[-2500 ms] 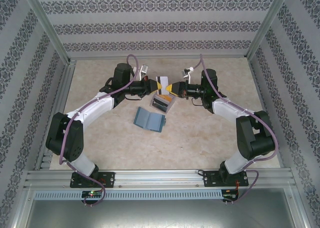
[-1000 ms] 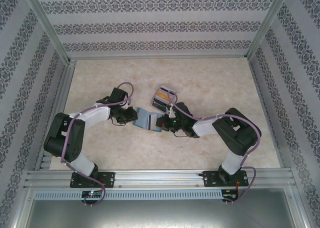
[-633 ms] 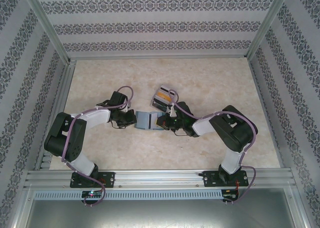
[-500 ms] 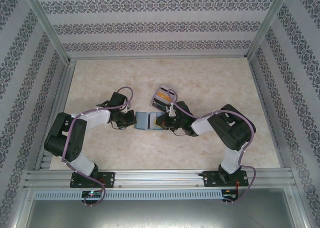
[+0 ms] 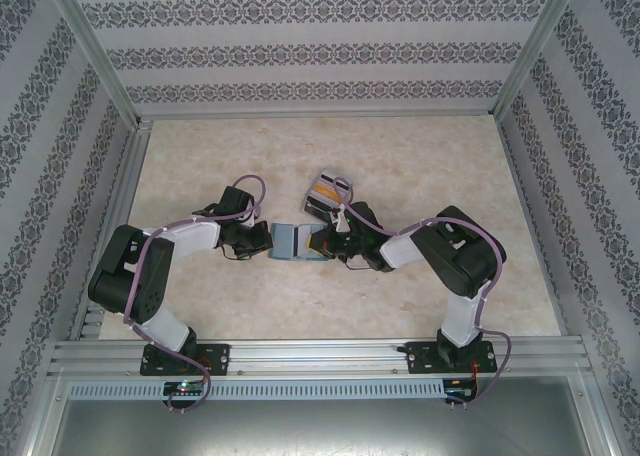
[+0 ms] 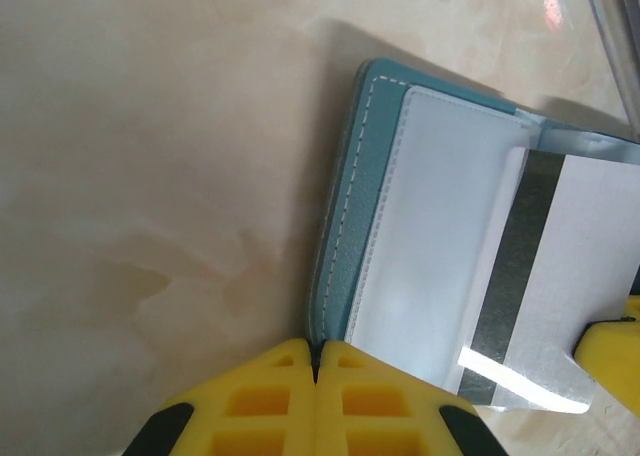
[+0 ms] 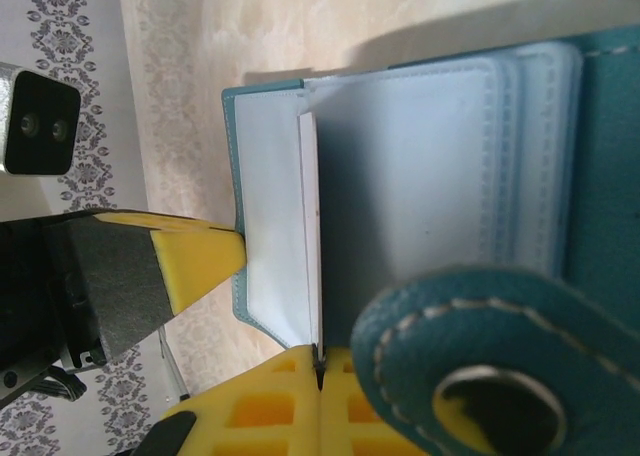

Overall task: Put the credit cards into the card holder
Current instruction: Insert the credit card into the card slot.

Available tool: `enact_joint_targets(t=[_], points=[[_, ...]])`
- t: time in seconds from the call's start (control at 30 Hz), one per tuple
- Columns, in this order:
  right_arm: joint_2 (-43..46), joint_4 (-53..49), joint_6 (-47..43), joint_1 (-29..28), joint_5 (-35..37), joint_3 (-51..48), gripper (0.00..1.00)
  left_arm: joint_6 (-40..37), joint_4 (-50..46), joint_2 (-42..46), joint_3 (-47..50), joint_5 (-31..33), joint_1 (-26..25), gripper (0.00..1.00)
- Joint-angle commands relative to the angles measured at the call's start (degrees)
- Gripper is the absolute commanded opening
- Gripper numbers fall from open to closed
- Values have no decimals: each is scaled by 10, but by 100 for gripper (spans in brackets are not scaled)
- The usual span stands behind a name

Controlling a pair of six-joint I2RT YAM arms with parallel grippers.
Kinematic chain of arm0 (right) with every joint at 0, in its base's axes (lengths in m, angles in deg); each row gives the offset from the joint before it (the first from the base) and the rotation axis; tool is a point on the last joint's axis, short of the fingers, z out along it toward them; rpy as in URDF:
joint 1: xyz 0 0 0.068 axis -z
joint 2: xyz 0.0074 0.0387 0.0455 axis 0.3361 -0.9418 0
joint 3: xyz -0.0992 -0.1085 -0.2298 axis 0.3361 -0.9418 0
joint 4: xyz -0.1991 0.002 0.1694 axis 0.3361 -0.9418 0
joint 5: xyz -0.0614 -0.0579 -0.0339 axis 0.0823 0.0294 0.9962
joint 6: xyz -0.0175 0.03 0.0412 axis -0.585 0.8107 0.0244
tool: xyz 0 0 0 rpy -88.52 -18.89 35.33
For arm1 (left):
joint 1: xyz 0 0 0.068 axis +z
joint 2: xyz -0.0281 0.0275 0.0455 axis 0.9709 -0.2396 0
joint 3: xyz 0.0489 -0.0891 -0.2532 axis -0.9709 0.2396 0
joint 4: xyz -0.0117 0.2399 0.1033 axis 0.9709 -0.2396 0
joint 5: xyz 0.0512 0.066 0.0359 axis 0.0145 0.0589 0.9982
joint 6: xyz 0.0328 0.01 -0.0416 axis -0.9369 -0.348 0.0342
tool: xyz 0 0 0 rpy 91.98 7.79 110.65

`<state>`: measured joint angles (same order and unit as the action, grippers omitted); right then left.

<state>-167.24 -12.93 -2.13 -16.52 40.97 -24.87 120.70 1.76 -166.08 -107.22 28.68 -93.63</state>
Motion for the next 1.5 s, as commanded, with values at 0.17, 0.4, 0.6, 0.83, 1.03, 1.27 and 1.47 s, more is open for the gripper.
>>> enact_joint_targets(t=[0.17, 0.4, 0.6, 0.83, 1.03, 1.27, 1.47], points=[[-15, -2, -20, -14, 34, 22, 0, 14, 8, 9, 17, -16, 4, 4], [-4, -63, -59, -32, 54, 42, 0, 16, 7, 11, 15, -17, 4, 3], [3, -87, -72, -43, 69, 46, 1, 22, 15, 12, 19, -22, 4, 3], [57, -162, -117, -42, 104, 41, 10, 21, 9, 20, 22, -21, 4, 2], [93, -257, -174, -38, 120, 65, 26, 29, 19, 23, 27, -22, 4, 2], [78, -268, -184, -34, 115, 76, 25, 40, 31, 28, 39, -26, 4, 2], [70, -287, -196, -33, 122, 87, 22, 38, 28, 32, 40, -24, 4, 2]])
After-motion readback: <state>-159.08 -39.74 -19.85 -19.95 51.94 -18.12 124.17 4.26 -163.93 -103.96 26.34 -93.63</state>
